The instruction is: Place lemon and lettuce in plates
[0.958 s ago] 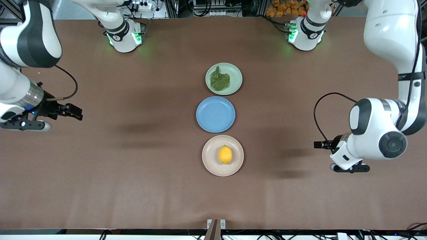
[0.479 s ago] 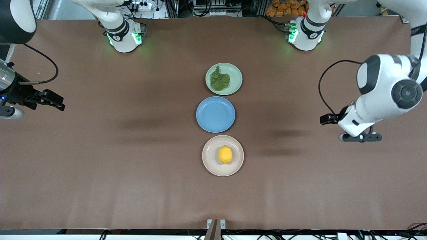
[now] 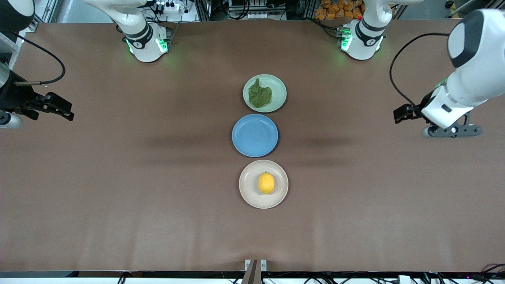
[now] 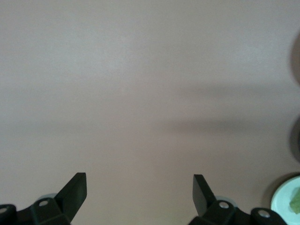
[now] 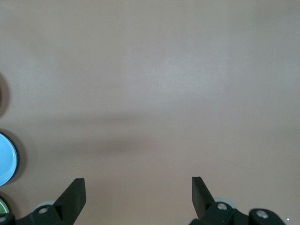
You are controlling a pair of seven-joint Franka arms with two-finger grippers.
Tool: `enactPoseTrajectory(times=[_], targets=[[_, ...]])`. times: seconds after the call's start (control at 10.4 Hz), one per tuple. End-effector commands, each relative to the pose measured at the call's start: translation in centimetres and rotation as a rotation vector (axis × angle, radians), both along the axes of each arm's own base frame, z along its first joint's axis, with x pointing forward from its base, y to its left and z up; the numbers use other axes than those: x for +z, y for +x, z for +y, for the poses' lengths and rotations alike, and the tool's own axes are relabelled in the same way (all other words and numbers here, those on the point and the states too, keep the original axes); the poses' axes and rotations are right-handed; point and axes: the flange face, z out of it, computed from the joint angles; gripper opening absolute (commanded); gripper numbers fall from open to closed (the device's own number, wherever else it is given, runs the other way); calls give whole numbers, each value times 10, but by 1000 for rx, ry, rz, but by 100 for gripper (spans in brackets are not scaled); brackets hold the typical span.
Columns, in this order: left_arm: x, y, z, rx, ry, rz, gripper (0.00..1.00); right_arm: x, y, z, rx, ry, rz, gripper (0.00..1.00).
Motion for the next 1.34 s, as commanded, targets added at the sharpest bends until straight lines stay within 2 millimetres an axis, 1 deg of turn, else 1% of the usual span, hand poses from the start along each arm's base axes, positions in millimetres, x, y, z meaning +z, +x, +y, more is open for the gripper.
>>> enactPoseTrajectory(times=[0.0, 0.1, 0.19, 0.29, 0.38, 0.48, 0.77, 0.96, 1.05, 1.25], targets=[[54, -5, 3, -35, -14, 9, 100, 16, -5, 1, 16, 17, -4, 100], [71, -9, 5, -31, -14, 23, 100, 18, -6, 2, 19, 18, 0, 100], [83, -15, 5, -30, -18, 34, 100, 21, -12, 4, 16, 49, 12, 100], [94, -15, 10, -21, -22, 22, 100, 22, -17, 7, 13, 83, 35, 100], [95, -17, 8, -83, -22, 36, 100, 26, -22, 8, 17, 83, 42, 100], [98, -18, 8, -100, -22, 32, 100, 26, -23, 8, 17, 83, 42, 100], [98, -14, 11, -73, -30, 29, 100, 25, -20, 2, 10, 59, 33, 100], [91, -8, 3, -50, -24, 39, 100, 23, -19, -2, 3, 51, 35, 100], [91, -1, 1, -53, -23, 35, 100, 22, -19, -4, 2, 36, 36, 100], [92, 0, 3, -49, -23, 31, 100, 22, -19, -4, 3, 16, 36, 100]])
